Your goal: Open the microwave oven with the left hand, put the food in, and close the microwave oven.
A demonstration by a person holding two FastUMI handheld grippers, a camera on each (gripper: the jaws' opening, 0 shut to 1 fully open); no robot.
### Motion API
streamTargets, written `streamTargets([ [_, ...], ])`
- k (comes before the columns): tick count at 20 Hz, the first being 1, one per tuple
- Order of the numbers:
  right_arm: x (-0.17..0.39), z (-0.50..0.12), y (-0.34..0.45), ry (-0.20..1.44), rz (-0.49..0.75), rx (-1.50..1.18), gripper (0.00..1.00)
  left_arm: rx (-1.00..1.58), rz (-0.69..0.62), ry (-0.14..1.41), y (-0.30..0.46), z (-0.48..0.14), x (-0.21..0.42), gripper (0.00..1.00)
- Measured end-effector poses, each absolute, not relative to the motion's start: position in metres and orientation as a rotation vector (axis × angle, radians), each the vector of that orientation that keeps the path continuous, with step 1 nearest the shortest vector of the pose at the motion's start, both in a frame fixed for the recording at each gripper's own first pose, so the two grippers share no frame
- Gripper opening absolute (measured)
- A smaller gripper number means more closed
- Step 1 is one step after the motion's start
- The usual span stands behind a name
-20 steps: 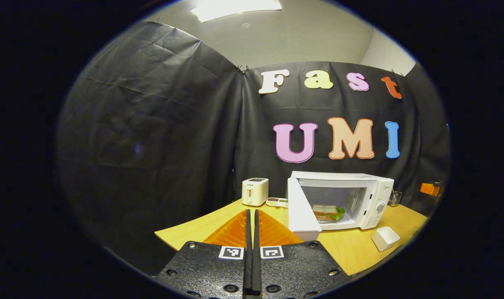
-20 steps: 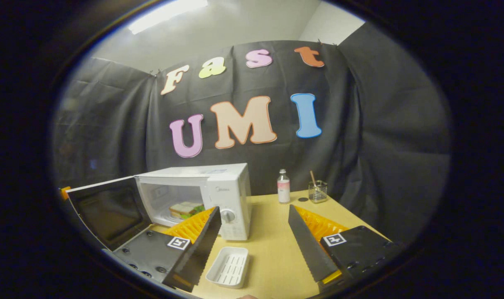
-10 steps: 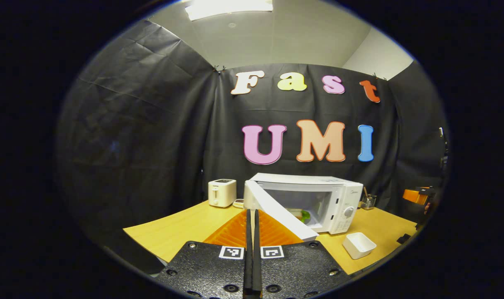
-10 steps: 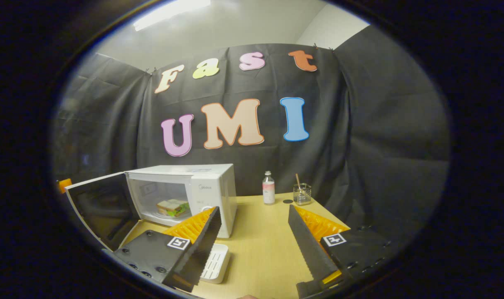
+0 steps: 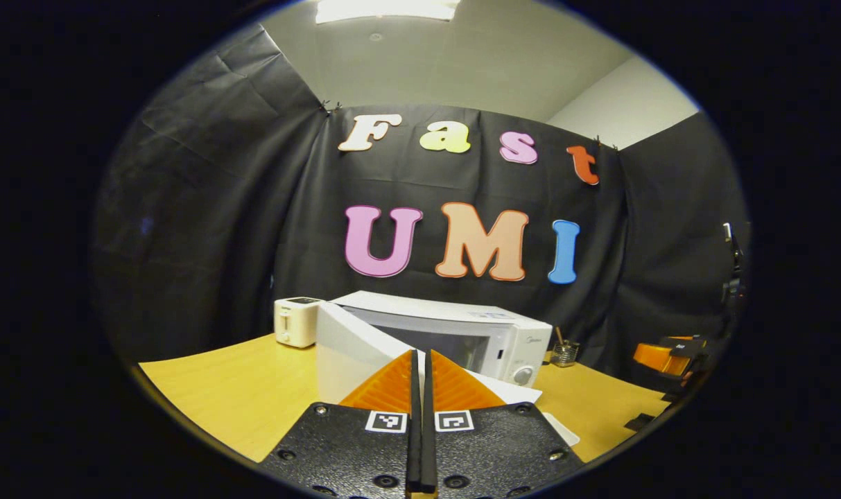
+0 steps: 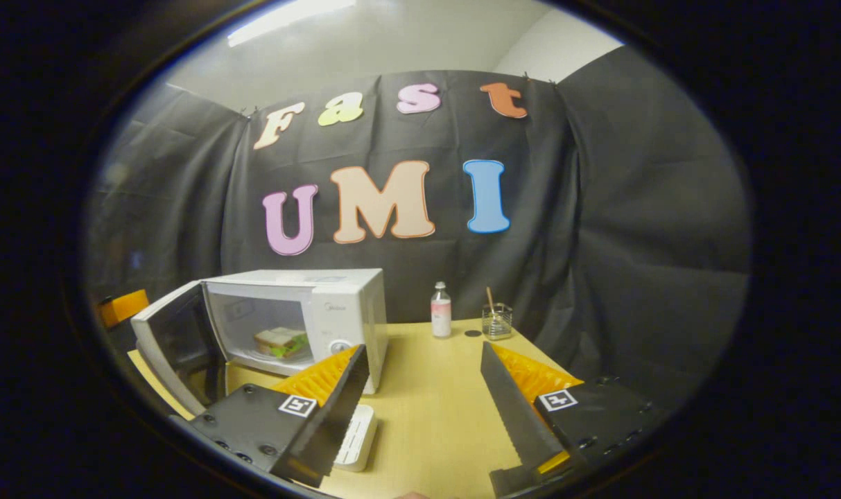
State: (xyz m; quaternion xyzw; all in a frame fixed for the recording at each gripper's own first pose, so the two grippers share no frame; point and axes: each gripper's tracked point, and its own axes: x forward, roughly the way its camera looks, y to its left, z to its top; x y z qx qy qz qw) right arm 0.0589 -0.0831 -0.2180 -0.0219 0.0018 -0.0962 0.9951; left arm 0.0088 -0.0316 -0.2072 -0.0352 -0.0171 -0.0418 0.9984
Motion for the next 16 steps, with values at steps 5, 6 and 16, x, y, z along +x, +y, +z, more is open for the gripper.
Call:
streamTargets([
  [5,0.063,-0.223,-0.090,0.023,-0.180,-0.013,0.99,-0.037,-0.157,-0.035,-0.075,-0.213,0.045,0.01],
  [6,0.064,-0.224,-0.095,0.026,-0.192,-0.012,0.99,-0.034,-0.163,-0.034,-0.081,-0.215,0.052,0.01],
  [16,0.070,-0.234,-0.120,0.058,-0.264,-0.012,0.92,-0.045,-0.204,0.041,-0.119,-0.253,0.116,0.01],
])
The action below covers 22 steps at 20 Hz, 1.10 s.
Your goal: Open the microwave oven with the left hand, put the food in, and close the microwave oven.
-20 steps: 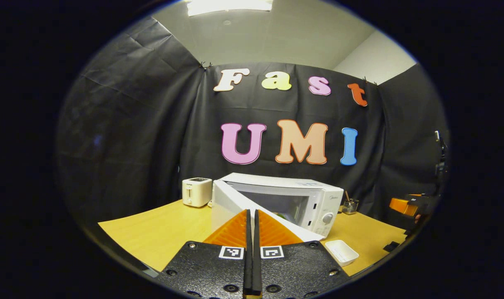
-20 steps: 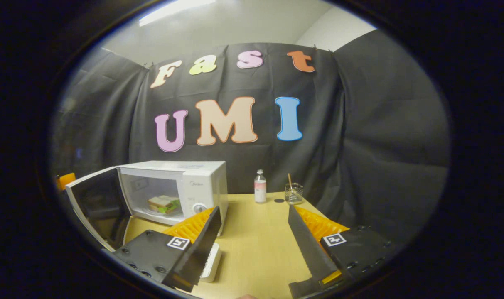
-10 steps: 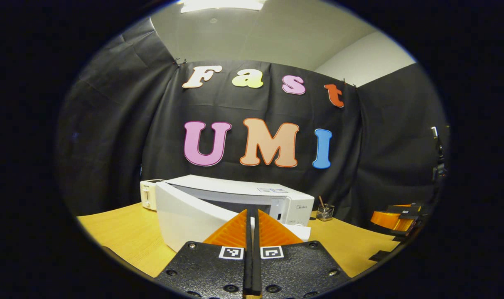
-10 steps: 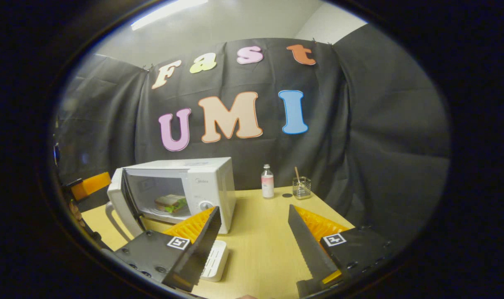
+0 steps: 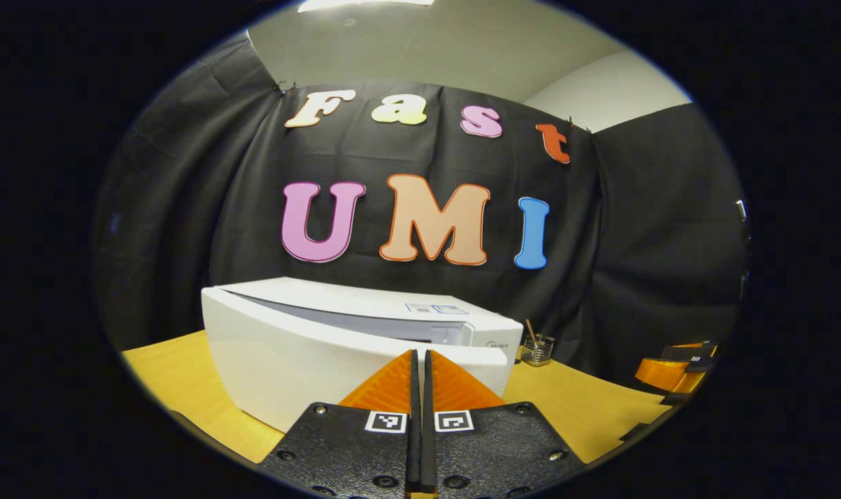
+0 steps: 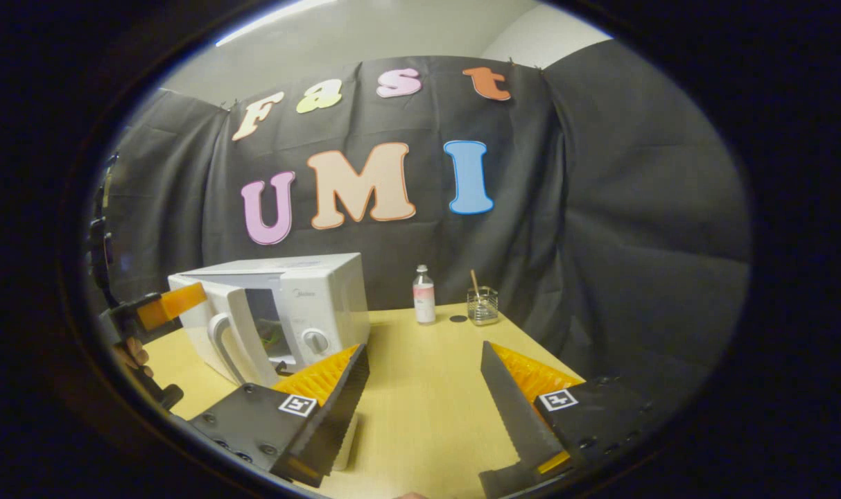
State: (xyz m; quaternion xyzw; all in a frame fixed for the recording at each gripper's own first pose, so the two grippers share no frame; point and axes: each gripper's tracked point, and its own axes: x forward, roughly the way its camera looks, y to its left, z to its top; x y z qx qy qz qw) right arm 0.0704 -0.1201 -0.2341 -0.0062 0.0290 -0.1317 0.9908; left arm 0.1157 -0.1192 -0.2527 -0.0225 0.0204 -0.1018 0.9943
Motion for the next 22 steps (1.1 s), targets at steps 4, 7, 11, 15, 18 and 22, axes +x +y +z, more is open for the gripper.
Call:
streamTargets([
  [4,0.074,-0.238,-0.128,0.068,-0.270,-0.003,0.92,-0.057,-0.216,0.093,-0.129,-0.274,0.132,0.01],
  [7,0.079,-0.242,-0.130,0.075,-0.257,0.014,0.92,-0.058,-0.207,0.094,-0.128,-0.275,0.145,0.01],
  [11,0.083,-0.240,-0.134,0.057,-0.261,-0.010,0.92,-0.029,-0.178,0.095,-0.123,-0.278,0.161,0.01],
  [15,0.087,-0.244,-0.136,0.060,-0.263,-0.007,0.92,-0.033,-0.153,0.114,-0.118,-0.287,0.171,0.00],
  [18,0.089,-0.247,-0.135,0.062,-0.262,-0.013,0.92,-0.048,-0.152,0.110,-0.119,-0.288,0.174,0.01],
  [22,0.095,-0.256,-0.135,0.080,-0.253,-0.003,0.99,-0.049,-0.132,0.134,-0.118,-0.290,0.174,0.01],
])
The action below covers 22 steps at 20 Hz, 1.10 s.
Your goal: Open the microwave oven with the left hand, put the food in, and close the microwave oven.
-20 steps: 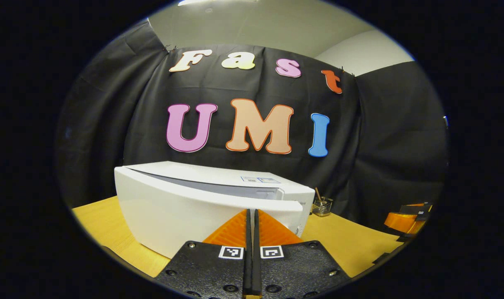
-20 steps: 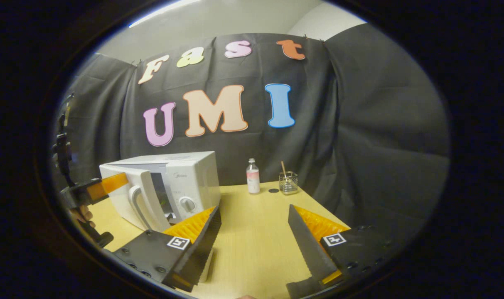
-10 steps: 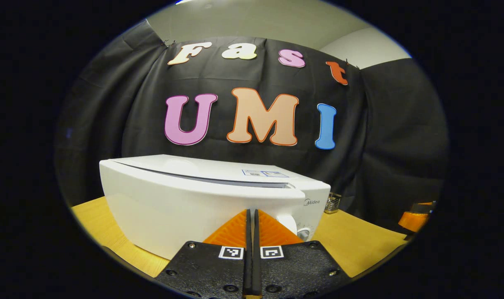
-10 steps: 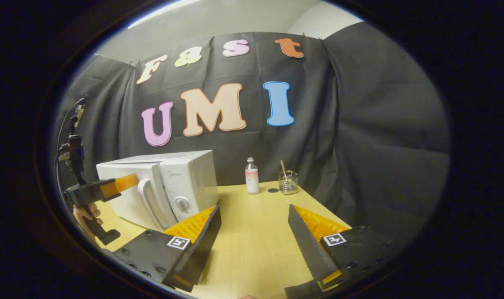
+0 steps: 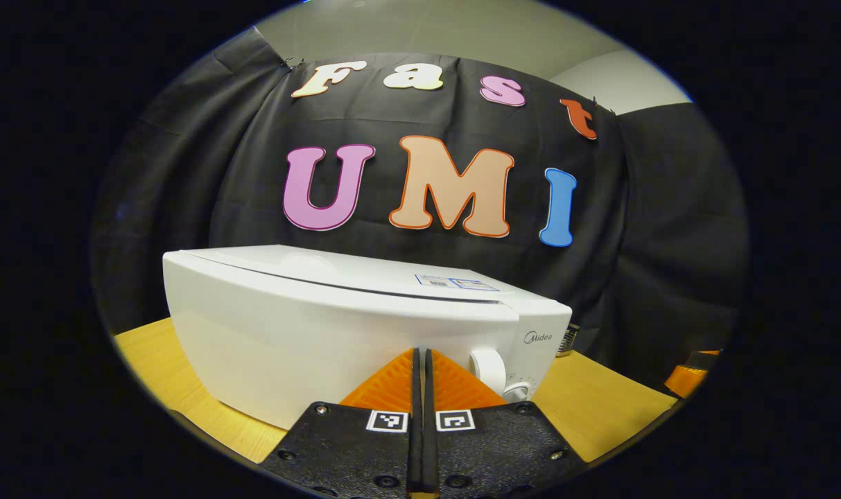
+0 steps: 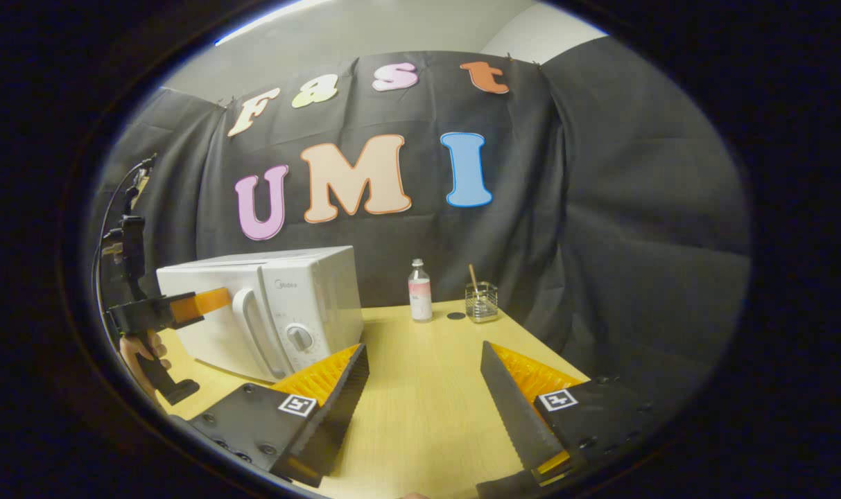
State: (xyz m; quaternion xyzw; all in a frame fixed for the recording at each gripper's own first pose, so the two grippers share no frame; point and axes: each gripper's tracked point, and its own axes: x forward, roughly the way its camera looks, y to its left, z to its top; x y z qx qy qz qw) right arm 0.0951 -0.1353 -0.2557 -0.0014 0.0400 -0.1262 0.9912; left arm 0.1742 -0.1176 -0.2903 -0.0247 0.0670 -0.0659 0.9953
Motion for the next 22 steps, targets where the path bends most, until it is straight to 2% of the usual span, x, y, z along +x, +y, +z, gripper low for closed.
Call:
streamTargets([
  [1,0.096,-0.258,-0.136,0.087,-0.253,0.001,0.92,-0.039,-0.126,0.141,-0.117,-0.292,0.173,0.01],
  [10,0.098,-0.262,-0.146,0.089,-0.263,0.005,0.92,-0.015,-0.097,0.108,-0.116,-0.286,0.179,0.01],
  [11,0.098,-0.261,-0.146,0.087,-0.265,0.004,0.92,-0.019,-0.086,0.165,-0.115,-0.297,0.178,0.01],
  [12,0.098,-0.261,-0.145,0.086,-0.264,-0.001,0.92,-0.027,-0.081,0.133,-0.115,-0.292,0.177,0.01],
  [13,0.098,-0.262,-0.145,0.086,-0.263,-0.005,1.00,-0.024,-0.086,0.111,-0.118,-0.284,0.179,0.01],
  [17,0.095,-0.255,-0.135,0.073,-0.243,-0.003,1.00,-0.004,-0.062,0.150,-0.115,-0.291,0.178,0.01],
  [22,0.090,-0.249,-0.123,0.060,-0.222,-0.021,1.00,0.001,-0.029,0.138,-0.090,-0.269,0.140,0.01],
])
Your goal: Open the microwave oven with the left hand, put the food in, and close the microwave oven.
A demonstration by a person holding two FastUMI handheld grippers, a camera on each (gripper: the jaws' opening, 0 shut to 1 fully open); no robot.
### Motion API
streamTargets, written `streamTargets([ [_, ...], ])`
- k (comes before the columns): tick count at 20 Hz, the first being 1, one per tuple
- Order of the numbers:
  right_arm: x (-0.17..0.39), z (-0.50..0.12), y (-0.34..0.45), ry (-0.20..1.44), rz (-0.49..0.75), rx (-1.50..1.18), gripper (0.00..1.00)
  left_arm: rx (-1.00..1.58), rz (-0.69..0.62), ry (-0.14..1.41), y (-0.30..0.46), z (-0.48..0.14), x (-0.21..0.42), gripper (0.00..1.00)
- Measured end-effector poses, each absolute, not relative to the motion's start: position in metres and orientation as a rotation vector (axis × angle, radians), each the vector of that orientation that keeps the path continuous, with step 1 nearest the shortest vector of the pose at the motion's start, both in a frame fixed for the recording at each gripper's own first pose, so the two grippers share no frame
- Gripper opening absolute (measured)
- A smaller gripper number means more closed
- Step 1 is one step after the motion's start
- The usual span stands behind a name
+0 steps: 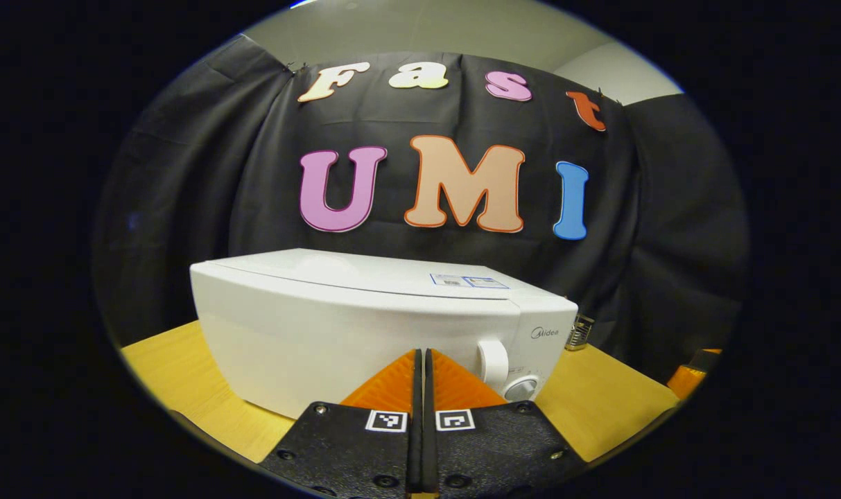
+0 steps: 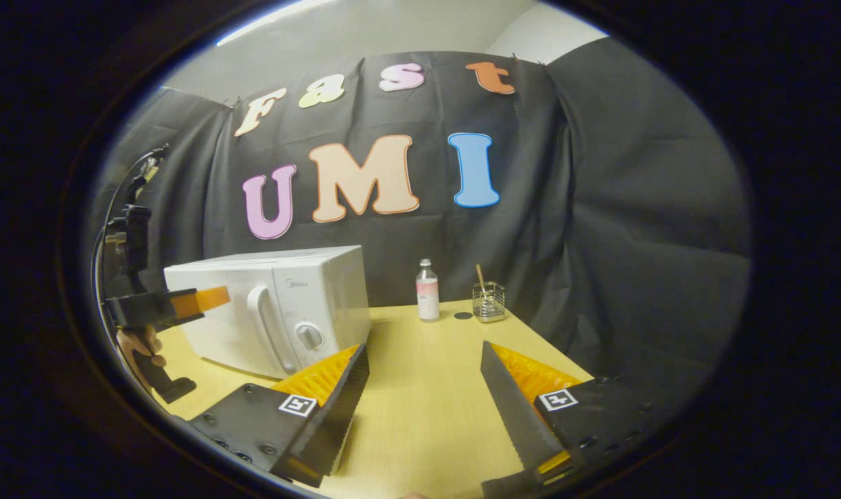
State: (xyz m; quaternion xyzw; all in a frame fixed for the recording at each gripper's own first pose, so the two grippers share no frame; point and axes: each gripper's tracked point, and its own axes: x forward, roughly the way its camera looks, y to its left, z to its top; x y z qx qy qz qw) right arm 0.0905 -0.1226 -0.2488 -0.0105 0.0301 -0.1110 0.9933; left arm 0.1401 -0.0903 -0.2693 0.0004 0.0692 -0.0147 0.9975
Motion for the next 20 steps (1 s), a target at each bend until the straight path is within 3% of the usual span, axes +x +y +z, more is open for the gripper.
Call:
streamTargets([
  [1,0.090,-0.248,-0.119,0.058,-0.213,-0.022,0.92,0.023,0.003,0.130,-0.077,-0.263,0.128,0.01],
  [3,0.091,-0.249,-0.110,0.062,-0.192,-0.025,0.92,0.053,0.067,0.110,-0.053,-0.250,0.105,0.04],
  [5,0.091,-0.250,-0.101,0.066,-0.170,-0.028,0.92,0.062,0.105,0.095,-0.035,-0.238,0.082,0.16],
  [7,0.089,-0.246,-0.099,0.057,-0.166,-0.030,0.92,0.077,0.155,0.096,-0.013,-0.234,0.064,0.38],
  [8,0.087,-0.243,-0.098,0.049,-0.167,-0.033,0.92,0.077,0.177,0.087,-0.005,-0.230,0.055,0.63],
  [9,0.085,-0.241,-0.098,0.042,-0.171,-0.038,0.92,0.071,0.198,0.075,0.003,-0.223,0.044,0.76],
  [10,0.083,-0.237,-0.098,0.033,-0.174,-0.045,0.92,0.068,0.215,0.064,0.010,-0.220,0.038,1.00],
  [13,0.078,-0.232,-0.097,0.024,-0.180,-0.048,0.92,0.066,0.253,0.049,0.027,-0.210,0.019,0.96],
  [14,0.076,-0.230,-0.097,0.021,-0.178,-0.050,0.99,0.064,0.255,0.042,0.031,-0.206,0.015,0.96],
  [15,0.075,-0.228,-0.098,0.016,-0.182,-0.052,0.92,0.064,0.257,0.034,0.033,-0.203,0.009,0.96],
  [20,0.067,-0.223,-0.098,0.015,-0.175,-0.027,0.92,0.060,0.279,0.004,0.045,-0.188,-0.015,0.96],
])
